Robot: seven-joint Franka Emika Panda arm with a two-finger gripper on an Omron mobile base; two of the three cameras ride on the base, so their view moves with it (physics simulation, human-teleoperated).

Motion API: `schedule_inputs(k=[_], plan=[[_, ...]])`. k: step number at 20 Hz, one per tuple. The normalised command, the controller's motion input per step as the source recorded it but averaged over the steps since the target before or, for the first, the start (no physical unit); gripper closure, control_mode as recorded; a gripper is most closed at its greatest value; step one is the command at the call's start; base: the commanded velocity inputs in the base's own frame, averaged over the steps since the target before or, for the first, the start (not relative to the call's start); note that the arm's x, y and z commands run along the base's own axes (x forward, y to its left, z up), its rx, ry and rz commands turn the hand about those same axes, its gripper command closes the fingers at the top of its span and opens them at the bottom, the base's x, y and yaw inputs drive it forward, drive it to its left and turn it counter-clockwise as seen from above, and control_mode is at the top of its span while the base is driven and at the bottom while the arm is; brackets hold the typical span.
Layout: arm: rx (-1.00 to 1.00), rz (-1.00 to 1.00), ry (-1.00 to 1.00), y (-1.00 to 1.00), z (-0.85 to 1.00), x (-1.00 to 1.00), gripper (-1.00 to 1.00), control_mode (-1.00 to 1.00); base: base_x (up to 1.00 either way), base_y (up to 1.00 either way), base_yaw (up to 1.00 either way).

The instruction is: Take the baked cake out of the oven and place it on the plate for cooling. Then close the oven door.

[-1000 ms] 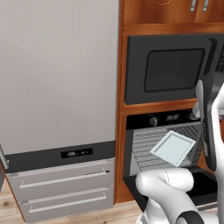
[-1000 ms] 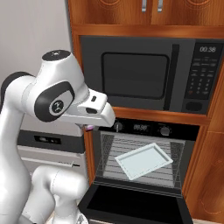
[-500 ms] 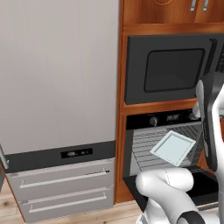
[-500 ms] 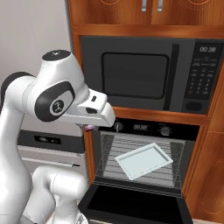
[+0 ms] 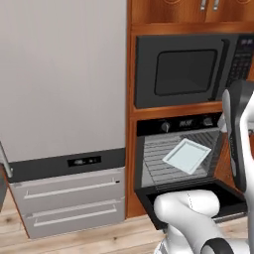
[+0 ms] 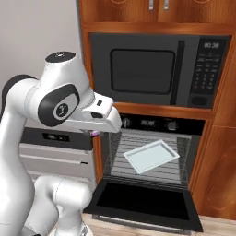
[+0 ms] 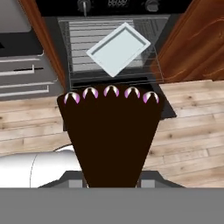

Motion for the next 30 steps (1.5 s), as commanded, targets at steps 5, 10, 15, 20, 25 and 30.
schedule_inputs(k=[5,10,15,20,25,30], plan=[[0.0,0.0,0.0,0.0,0.0,0.0,1.0,1.0,-0.61,-0.02,-0.29],[0.0,0.0,0.0,0.0,0.0,0.0,1.0,1.0,-0.39,-0.08,-0.58],[0.0,0.0,0.0,0.0,0.0,0.0,1.0,1.0,-0.21,-0.11,-0.69],[0.0,0.0,0.0,0.0,0.0,0.0,1.0,1.0,-0.07,-0.05,-0.76],[0.0,0.0,0.0,0.0,0.0,0.0,1.0,1.0,-0.01,0.0,-0.83],[0.0,0.0,0.0,0.0,0.0,0.0,1.0,1.0,-0.01,0.0,-0.86]])
